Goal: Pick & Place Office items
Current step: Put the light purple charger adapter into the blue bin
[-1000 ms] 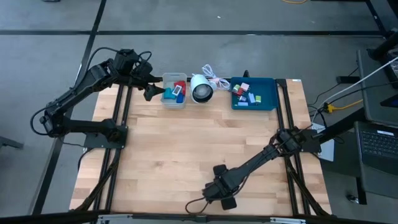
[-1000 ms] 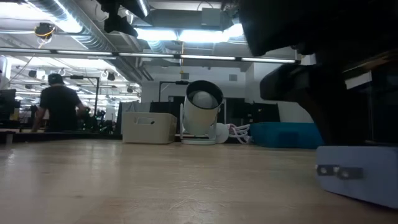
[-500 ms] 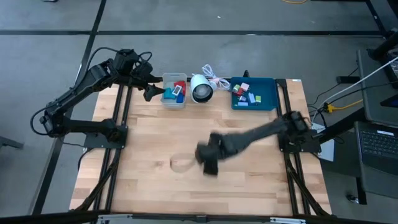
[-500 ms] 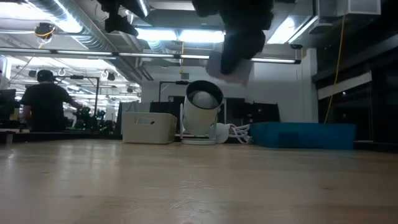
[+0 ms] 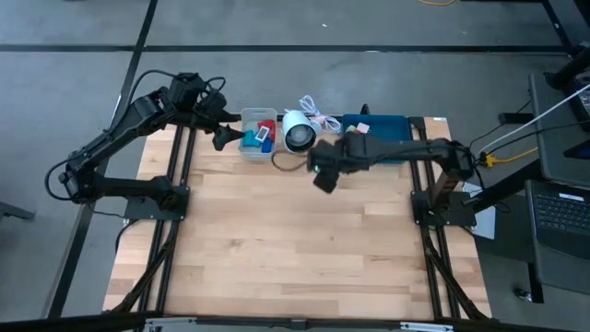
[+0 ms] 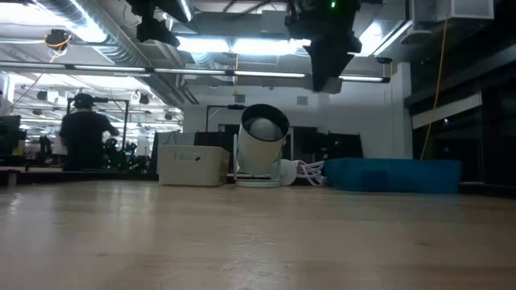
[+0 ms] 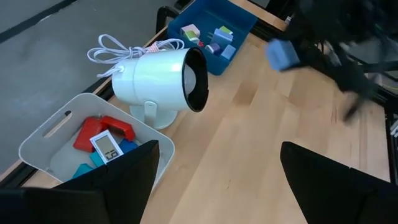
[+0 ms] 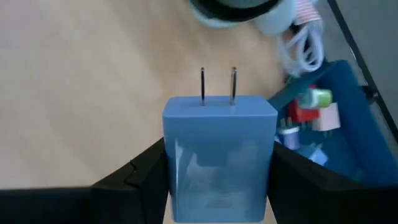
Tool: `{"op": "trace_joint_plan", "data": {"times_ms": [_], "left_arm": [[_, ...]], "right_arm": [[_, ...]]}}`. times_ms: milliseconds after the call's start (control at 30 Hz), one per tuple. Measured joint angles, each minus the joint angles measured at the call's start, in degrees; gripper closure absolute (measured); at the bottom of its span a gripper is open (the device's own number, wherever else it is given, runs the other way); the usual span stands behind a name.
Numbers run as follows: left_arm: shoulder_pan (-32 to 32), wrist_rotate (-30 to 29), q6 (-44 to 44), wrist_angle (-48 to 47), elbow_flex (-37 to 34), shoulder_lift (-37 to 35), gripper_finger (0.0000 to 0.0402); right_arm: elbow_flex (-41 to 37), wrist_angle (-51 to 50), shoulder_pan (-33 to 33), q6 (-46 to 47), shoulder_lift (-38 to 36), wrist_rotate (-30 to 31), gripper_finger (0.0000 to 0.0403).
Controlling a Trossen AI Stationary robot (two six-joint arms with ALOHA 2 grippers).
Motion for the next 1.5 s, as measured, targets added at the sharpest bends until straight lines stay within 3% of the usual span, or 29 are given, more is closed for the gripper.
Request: {"op": "trace_joint_plan", "data": {"times_ms": [267,433,667,867,1067,1500], "left_arm": [[0.9,-0.8,1.1,1.6,0.0,0.0,0.0071],[3.9,-0.9,1.7,8.6,0.0,0.0,0.0071],[8.1,0.0,2.4,13.7,0.0,0.3,0.0071],[11.9,4.9,3.2,13.6,0.0,0.3,0.0071],[14.3,6.8,3.9,13.6,0.0,0.3,0.0071],[15.8,7.0,4.3,10.4,0.0,0.3,0.0071]], "right_arm": [[0.0,6.6,-14.1,-11.5,-4.2,1.3,0.0195],[0.0,9.0,-23.8,-17.0,-7.4,-2.8,0.0195],[-1.2,9.6,-33.1,-17.5,-9.3,-5.7,0.0195],[-15.2,18.2,-37.4,-9.9,-12.4,-10.0,0.0195],[-29.1,26.2,-38.7,-3.7,-13.9,-10.7,0.0195],[-38.4,33.5,-45.9,-4.6,-14.0,-12.0,0.0195]]}}
